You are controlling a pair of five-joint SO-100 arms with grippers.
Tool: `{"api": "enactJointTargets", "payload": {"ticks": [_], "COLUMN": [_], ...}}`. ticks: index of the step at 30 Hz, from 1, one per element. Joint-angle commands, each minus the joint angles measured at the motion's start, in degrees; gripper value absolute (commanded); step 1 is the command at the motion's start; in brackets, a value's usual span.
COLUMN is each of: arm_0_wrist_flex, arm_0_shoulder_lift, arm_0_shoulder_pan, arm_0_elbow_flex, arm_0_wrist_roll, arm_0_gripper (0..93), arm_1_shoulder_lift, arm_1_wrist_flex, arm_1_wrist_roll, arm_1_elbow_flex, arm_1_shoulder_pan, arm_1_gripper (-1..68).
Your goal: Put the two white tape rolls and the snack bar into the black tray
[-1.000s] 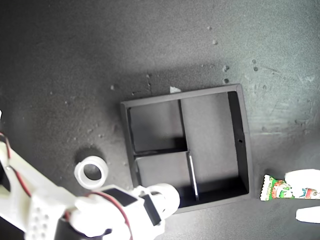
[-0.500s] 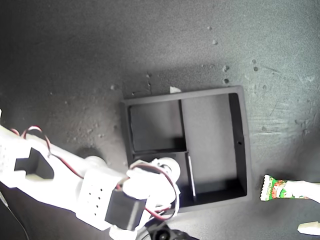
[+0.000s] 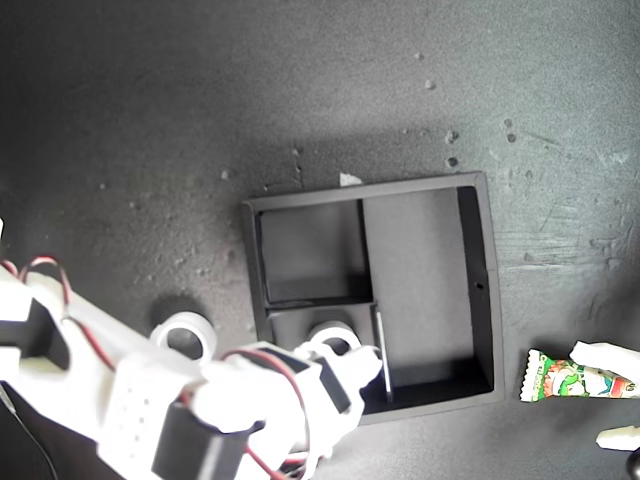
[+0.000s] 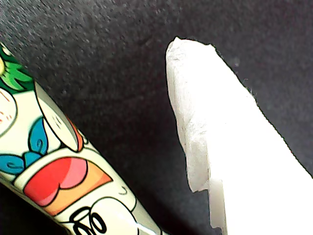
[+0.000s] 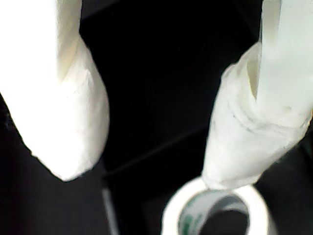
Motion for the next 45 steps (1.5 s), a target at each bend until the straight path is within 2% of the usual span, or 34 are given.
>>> {"api": "enactJointTargets", "payload": {"ticks": [1,5,10,12,14,16,17,20,25,29,33,36,41,45], "arm_0_wrist_flex": [0.9,1.0,1.0,0.7,-1.7,-7.5,-10.2,-16.0,-21.4,-27.1,-28.1,-28.1,-28.4,-28.4], "arm_0_shoulder_lift": [17.3,36.1,59.8,67.1,71.8,74.3,74.2,69.4,62.1,60.4,57.7,56.3,55.7,53.2], "arm_0_shoulder_pan": [-1.5,-1.7,2.2,5.8,10.6,15.3,17.1,20.9,22.6,21.7,20.5,19.3,17.2,16.3], "arm_0_elbow_flex": [8.8,28.0,55.7,65.8,74.8,82.2,84.8,87.7,91.0,98.2,101.6,102.6,101.3,98.1], "arm_0_wrist_roll": [0.4,-5.1,-20.7,-27.7,-33.6,-37.2,-38.3,-39.5,-41.1,-41.7,-42.2,-41.8,-38.8,-36.5], "arm_0_gripper": [13.5,11.8,11.8,11.8,11.9,11.8,11.8,12.0,12.8,12.8,13.1,13.6,13.9,14.0], "arm_1_shoulder_lift": [0.1,0.0,-0.4,-0.4,-0.4,-0.4,-0.4,0.4,1.8,2.0,1.2,1.2,1.2,1.1], "arm_1_wrist_flex": [-1.3,-1.3,-1.3,-1.3,-1.3,-1.3,-1.2,2.6,18.5,35.5,52.6,55.9,51.9,50.3], "arm_1_wrist_roll": [2.2,1.5,1.0,1.5,1.9,2.4,2.4,1.3,9.4,22.7,21.7,5.6,-27.4,-48.3], "arm_1_elbow_flex": [1.1,3.1,5.5,6.4,7.1,7.8,8.0,6.4,-3.8,-16.3,-29.1,-35.6,-42.1,-48.1], "arm_1_shoulder_pan": [-1.3,-0.8,0.0,0.2,0.6,1.5,2.2,5.1,9.6,9.4,11.3,17.0,25.7,28.7], "arm_1_gripper": [40.9,39.7,31.0,24.6,13.8,1.7,0.0,-0.2,-0.4,-0.5,-0.5,-0.5,-0.6,-0.6]}}
